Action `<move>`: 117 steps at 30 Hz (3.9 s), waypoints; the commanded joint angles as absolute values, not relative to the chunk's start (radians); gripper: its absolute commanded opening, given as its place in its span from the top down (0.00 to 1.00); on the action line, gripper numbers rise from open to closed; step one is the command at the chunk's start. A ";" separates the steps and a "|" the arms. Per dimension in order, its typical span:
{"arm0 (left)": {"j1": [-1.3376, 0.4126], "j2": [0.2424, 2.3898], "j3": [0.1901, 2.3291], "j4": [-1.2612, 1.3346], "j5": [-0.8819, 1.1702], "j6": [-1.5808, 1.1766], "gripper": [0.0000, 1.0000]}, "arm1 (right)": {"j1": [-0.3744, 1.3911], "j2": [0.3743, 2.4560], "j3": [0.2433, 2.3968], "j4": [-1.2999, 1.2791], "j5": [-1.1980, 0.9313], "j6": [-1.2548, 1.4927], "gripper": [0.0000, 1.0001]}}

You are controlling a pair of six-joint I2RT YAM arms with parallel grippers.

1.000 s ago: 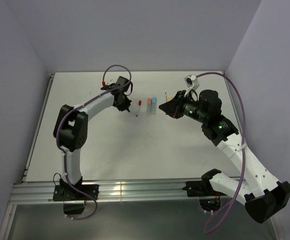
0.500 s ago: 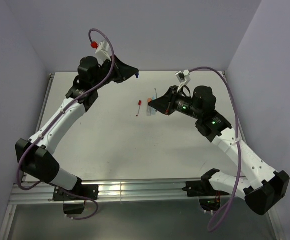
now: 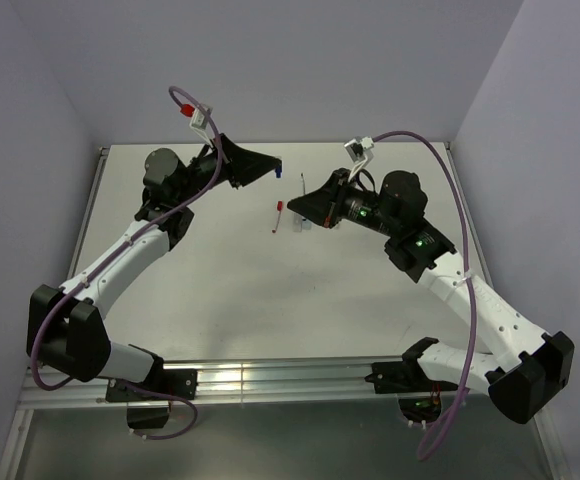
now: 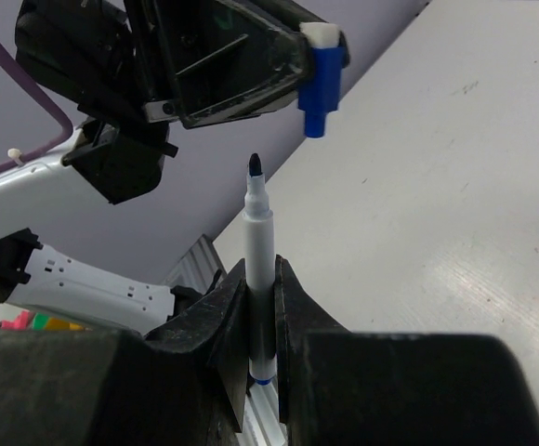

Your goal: Insert the pens into the pen caps

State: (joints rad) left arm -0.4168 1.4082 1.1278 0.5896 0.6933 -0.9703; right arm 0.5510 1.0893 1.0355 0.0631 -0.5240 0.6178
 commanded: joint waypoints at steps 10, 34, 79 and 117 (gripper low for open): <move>-0.402 1.364 1.072 0.907 0.767 -1.127 1.00 | 0.595 1.121 1.023 0.127 -0.549 0.623 1.00; -0.456 1.399 1.085 0.868 0.770 -1.097 1.00 | 0.630 1.131 1.054 0.089 -0.541 0.589 1.00; -0.492 1.428 1.098 0.842 0.788 -1.078 1.00 | 0.620 1.080 1.049 0.077 -0.465 0.575 1.00; -0.922 1.302 1.236 0.123 0.135 -0.678 1.00 | 0.607 0.983 1.086 -0.051 -0.140 0.445 1.00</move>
State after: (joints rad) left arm -0.8265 1.3106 1.2057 0.2996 0.1093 -0.7101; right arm 0.6220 0.9844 1.0237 -0.1127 -0.2638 0.4744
